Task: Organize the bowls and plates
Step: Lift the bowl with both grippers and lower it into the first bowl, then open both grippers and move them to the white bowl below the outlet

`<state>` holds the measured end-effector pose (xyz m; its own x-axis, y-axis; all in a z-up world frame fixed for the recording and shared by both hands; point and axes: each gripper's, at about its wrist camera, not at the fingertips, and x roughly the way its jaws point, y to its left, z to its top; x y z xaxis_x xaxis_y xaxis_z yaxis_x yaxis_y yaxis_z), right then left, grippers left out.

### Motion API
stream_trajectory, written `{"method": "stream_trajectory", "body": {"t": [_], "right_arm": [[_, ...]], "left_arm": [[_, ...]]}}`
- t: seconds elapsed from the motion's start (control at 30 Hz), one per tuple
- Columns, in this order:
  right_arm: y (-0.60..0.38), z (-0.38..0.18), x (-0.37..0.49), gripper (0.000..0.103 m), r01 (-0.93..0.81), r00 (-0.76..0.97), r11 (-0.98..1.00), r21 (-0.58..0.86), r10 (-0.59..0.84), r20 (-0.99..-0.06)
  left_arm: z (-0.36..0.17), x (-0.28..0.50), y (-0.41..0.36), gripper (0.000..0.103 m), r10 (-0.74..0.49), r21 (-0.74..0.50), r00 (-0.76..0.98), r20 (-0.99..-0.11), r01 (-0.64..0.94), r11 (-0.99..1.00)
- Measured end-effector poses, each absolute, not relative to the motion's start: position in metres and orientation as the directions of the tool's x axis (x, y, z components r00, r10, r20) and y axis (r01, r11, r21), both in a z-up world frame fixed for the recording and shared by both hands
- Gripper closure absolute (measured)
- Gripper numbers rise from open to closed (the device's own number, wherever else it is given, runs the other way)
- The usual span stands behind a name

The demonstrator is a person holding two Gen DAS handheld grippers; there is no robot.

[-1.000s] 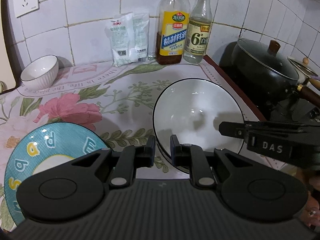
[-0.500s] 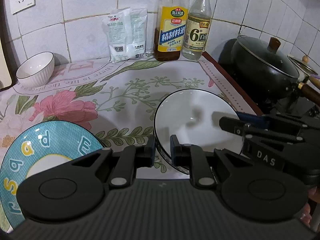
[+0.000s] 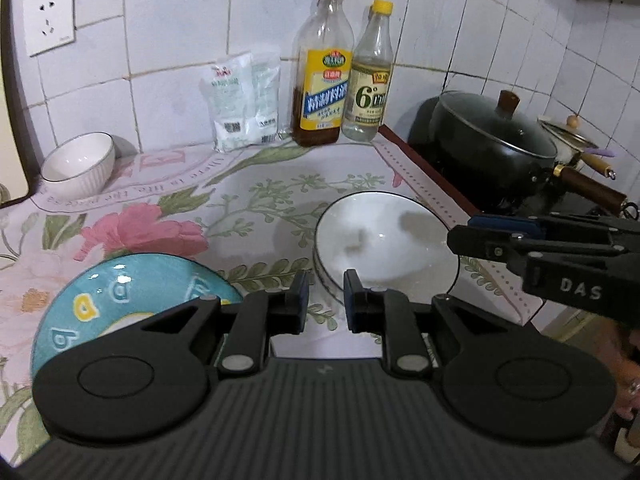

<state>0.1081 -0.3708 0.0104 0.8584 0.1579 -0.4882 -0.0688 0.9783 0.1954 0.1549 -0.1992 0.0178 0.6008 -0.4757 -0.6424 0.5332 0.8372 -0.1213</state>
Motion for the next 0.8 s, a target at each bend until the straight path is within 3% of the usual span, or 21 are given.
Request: {"method": "stream_trajectory", "body": {"t": [0.27, 0.5, 0.8], "right_arm": [[-0.335, 0.037, 0.086, 0.066, -0.185, 0.838, 0.961, 0.205, 0.264, -0.477], [-0.29, 0.057, 0.082, 0.059, -0.242, 0.84, 0.966, 0.093, 0.256, -0.479], [-0.242, 0.077, 0.113, 0.039, -0.318, 0.822, 0.945, 0.077, 0.315, -0.475]], "left_arm": [[0.026, 0.138, -0.159, 0.085, -0.46, -0.055, 0.647, -0.608, 0.544, 0.837], [0.038, 0.141, -0.12, 0.085, -0.443, -0.049, 0.676, -0.589, 0.517, 0.855], [0.061, 0.162, -0.076, 0.082, -0.41, -0.052, 0.715, -0.567, 0.465, 0.884]]}}
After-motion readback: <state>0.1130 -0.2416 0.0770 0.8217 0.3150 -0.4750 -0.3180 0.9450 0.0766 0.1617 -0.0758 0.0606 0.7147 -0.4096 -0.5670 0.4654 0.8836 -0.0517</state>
